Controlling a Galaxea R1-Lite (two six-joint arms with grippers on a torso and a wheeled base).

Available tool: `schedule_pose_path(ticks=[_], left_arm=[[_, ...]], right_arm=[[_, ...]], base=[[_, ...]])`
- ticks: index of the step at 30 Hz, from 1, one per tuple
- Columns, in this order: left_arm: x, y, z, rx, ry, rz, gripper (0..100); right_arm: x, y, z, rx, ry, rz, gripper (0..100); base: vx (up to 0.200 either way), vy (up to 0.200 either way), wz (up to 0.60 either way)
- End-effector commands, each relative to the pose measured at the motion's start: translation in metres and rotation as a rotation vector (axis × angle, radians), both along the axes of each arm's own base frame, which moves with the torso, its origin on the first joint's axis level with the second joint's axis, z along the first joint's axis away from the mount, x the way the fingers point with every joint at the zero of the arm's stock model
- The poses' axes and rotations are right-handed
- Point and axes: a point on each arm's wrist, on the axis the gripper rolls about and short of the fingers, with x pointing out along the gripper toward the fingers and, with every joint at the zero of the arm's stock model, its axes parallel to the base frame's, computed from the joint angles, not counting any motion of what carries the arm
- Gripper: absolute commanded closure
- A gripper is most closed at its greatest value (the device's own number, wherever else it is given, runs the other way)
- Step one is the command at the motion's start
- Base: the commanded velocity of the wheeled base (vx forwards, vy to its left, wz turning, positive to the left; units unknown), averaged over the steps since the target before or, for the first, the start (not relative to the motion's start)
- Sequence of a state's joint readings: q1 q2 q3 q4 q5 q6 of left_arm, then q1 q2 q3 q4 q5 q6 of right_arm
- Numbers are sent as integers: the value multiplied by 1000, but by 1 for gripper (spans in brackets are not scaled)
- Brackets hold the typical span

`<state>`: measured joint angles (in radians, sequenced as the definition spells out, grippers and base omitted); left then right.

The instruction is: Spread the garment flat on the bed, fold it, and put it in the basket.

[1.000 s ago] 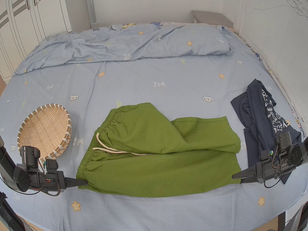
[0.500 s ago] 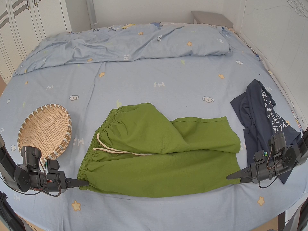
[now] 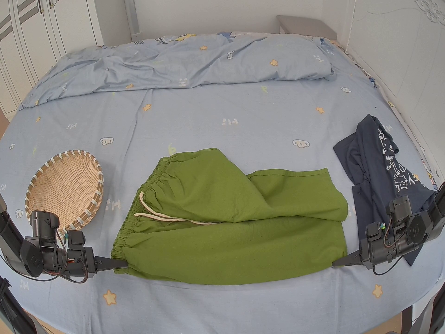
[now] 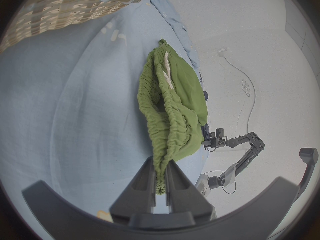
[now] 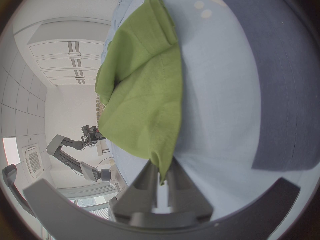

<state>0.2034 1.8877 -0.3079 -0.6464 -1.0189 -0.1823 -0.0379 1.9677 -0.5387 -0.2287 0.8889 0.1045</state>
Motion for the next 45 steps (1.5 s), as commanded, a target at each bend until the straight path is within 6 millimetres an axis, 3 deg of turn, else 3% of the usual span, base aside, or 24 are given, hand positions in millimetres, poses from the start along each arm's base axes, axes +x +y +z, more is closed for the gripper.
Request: schedule_pose_path(ticks=[1,7,11,16,20,28,33,45], left_arm=[[1,2,1,0,-2,8,100],[0,2,3,-27,48,33,100],[-7,1,7,-48,109,52,100],[-25,2,24,-58,164,77,100],[-36,0,29,-60,199,83,100],[-66,7,20,-6,261,48,100],[-76,6,16,69,295,19,100],[-90,0,6,108,346,6,100]], right_arm=[[-1,-4,-1,5,8,-15,100],[-6,-8,1,2,9,-33,100],[-11,-8,14,-4,-22,-36,100],[-32,-5,42,-11,-4,-25,100],[-43,-3,46,-16,33,-10,100],[-74,8,26,-154,156,23,100],[-91,12,13,-200,147,41,100],[-102,11,5,-200,150,42,100]], base=[[0,0,0],[0,0,0],[0,0,0],[0,0,0],[0,0,0],[0,0,0],[0,0,0],[0,0,0]])
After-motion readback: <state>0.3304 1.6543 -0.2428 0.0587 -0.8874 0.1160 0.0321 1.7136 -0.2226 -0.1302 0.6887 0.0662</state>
